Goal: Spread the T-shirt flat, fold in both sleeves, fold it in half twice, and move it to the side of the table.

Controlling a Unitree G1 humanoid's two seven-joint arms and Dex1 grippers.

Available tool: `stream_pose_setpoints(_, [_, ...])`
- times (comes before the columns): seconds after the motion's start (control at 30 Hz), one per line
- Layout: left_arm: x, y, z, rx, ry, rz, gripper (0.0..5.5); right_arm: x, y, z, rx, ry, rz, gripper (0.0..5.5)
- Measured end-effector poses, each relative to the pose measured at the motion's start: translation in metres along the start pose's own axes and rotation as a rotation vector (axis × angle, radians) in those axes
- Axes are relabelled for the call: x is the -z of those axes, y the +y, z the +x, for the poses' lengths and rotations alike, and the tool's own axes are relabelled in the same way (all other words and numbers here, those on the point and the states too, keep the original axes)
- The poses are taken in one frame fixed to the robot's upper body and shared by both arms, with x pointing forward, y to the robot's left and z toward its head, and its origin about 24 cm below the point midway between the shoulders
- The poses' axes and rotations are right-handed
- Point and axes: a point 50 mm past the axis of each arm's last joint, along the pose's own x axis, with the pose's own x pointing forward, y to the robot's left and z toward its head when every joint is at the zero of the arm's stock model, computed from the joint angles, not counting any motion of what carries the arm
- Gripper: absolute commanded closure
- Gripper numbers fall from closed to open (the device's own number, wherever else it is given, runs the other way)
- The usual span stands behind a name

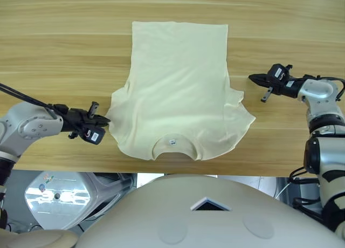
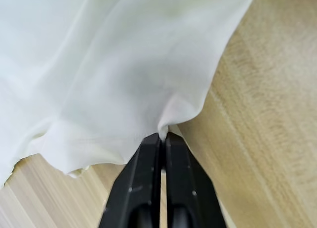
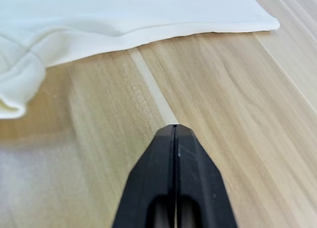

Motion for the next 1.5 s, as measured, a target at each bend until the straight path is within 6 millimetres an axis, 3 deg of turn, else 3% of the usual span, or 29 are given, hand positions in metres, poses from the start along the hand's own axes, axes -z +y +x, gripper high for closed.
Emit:
stream_pose_setpoints(0.27, [-0.002, 0.005, -0.003, -0.019, -0.002, 0.000, 5.48, 0.000, 0.000, 0.000, 0.000, -0.001, 0.000, 5.50])
stream_pose_setpoints(0.57, [0.006, 0.023, -0.030, -0.112, 0.078, 0.033, 5.48, -0.001, 0.001, 0.002, -0.002, -0.007, 0.001, 5.50])
stream_pose_setpoints(0.83, [0.002, 0.026, -0.034, -0.159, 0.059, 0.082, 5.48, -0.001, 0.001, 0.003, -0.006, -0.009, 0.000, 5.50])
stream_pose_setpoints(1.27, [-0.014, 0.030, 0.002, -0.186, -0.067, 0.154, 5.48, -0.003, 0.003, 0.006, -0.010, -0.021, 0.001, 5.50])
stream_pose_setpoints(1.5, [-0.017, 0.037, 0.007, -0.197, -0.082, 0.174, 5.48, -0.004, 0.004, 0.008, -0.013, -0.029, 0.001, 5.50])
